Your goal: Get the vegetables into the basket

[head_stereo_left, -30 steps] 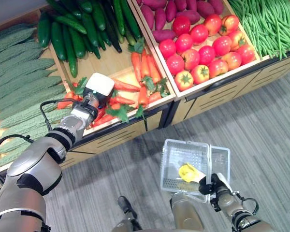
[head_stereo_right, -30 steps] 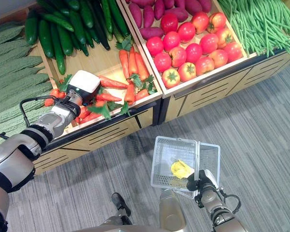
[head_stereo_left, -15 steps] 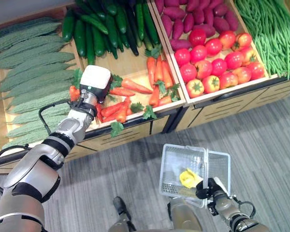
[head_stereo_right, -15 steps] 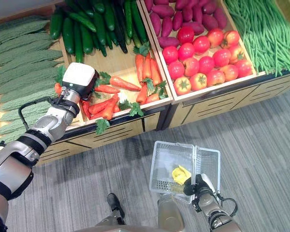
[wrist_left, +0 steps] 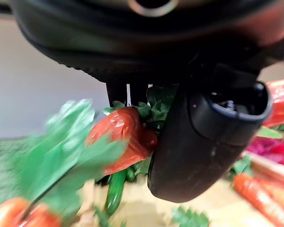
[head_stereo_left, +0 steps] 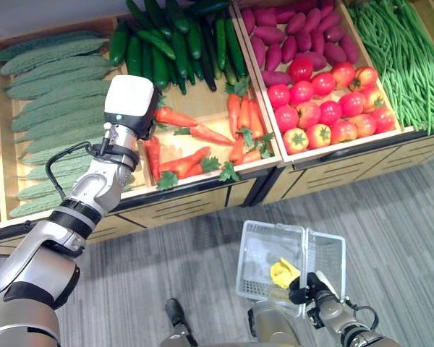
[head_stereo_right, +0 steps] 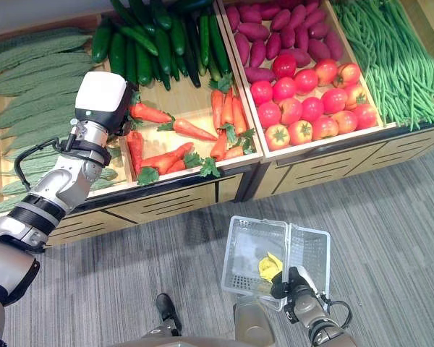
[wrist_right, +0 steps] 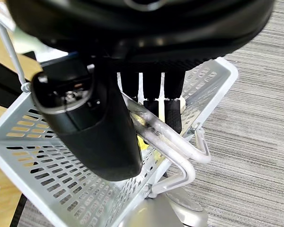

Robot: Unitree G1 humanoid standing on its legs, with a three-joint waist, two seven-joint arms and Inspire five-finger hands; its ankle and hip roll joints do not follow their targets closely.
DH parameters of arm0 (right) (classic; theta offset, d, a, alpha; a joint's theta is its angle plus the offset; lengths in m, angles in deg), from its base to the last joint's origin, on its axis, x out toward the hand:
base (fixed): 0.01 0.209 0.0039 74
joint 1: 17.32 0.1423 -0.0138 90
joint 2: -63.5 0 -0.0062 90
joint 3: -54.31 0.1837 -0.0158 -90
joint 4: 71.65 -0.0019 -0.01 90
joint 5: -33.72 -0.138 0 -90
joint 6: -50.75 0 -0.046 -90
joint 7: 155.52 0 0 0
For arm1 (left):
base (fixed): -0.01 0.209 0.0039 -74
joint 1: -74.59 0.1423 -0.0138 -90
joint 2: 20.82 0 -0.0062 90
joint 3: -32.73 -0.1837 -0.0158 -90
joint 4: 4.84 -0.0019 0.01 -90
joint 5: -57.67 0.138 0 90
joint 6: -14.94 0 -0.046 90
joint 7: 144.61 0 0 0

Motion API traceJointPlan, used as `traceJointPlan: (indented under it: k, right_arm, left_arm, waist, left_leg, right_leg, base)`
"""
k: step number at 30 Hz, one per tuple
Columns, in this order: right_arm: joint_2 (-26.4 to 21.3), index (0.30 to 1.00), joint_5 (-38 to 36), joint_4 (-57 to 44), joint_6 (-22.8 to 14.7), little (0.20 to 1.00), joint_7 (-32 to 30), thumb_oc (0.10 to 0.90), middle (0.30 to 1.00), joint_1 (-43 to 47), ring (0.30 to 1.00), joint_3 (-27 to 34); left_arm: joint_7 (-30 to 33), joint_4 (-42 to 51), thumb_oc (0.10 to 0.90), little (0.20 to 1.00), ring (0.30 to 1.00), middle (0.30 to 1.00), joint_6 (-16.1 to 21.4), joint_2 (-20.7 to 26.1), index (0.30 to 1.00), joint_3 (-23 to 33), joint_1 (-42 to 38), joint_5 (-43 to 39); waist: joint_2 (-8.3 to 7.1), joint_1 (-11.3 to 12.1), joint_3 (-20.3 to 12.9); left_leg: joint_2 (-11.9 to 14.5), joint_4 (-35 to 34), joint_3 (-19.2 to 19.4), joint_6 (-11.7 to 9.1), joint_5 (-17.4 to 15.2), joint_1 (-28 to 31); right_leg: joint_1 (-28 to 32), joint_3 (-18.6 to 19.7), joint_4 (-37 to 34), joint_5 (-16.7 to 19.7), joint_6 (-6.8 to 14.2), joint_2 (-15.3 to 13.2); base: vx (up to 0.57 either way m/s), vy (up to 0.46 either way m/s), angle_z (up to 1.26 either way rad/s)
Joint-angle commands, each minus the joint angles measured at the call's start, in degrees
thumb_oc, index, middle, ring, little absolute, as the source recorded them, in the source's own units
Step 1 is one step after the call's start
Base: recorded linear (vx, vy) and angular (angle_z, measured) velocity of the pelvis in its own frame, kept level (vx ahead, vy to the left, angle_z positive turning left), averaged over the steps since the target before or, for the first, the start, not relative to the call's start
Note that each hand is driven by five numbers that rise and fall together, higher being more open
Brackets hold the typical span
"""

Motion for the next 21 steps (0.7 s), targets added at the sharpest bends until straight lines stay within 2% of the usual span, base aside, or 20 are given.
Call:
traceJointPlan:
  k: [1,11,21]
  right_arm:
    - [-1.0,0.3,4.3,2.6,3.4,0.3,2.8,0.4,0.3,-8.6,0.3,-4.2]
    - [-0.8,0.3,6.1,4.0,4.3,0.3,3.7,0.4,0.3,-9.2,0.3,-3.7]
    - [-0.4,0.3,7.6,5.4,5.4,0.3,4.0,0.4,0.3,-9.0,0.3,-2.9]
  left_arm:
    - [4.9,5.5,0.4,0.3,0.3,0.3,1.2,4.3,0.3,8.0,-4.9,0.6]
    - [4.6,12.1,0.4,0.3,0.3,0.3,3.0,6.9,0.3,10.5,-3.5,-0.1]
    - [3.7,19.6,0.4,0.3,0.3,0.3,4.5,9.1,0.3,15.5,1.6,-1.0]
  waist:
    - [1.94,1.3,-1.2]
    - [1.84,2.6,-2.9]
    - [0.73,4.3,-4.8]
  left_leg:
    - [0.3,0.4,-3.1,-2.8,-1.0,3.7]
    - [-0.1,0.4,-4.9,-2.9,-0.4,8.3]
    - [-0.4,0.4,-6.4,-2.6,0.2,11.6]
  right_leg:
    - [0.8,-4.3,0.6,-1.4,4.2,-2.6]
    - [7.5,-6.1,0.2,-2.8,4.3,-3.0]
    - [12.6,-7.8,0.2,-3.7,4.6,-3.3]
  base:
    - [0.05,0.002,0.1]
    - [0.05,-0.01,0.1]
    - [0.01,-0.006,0.09]
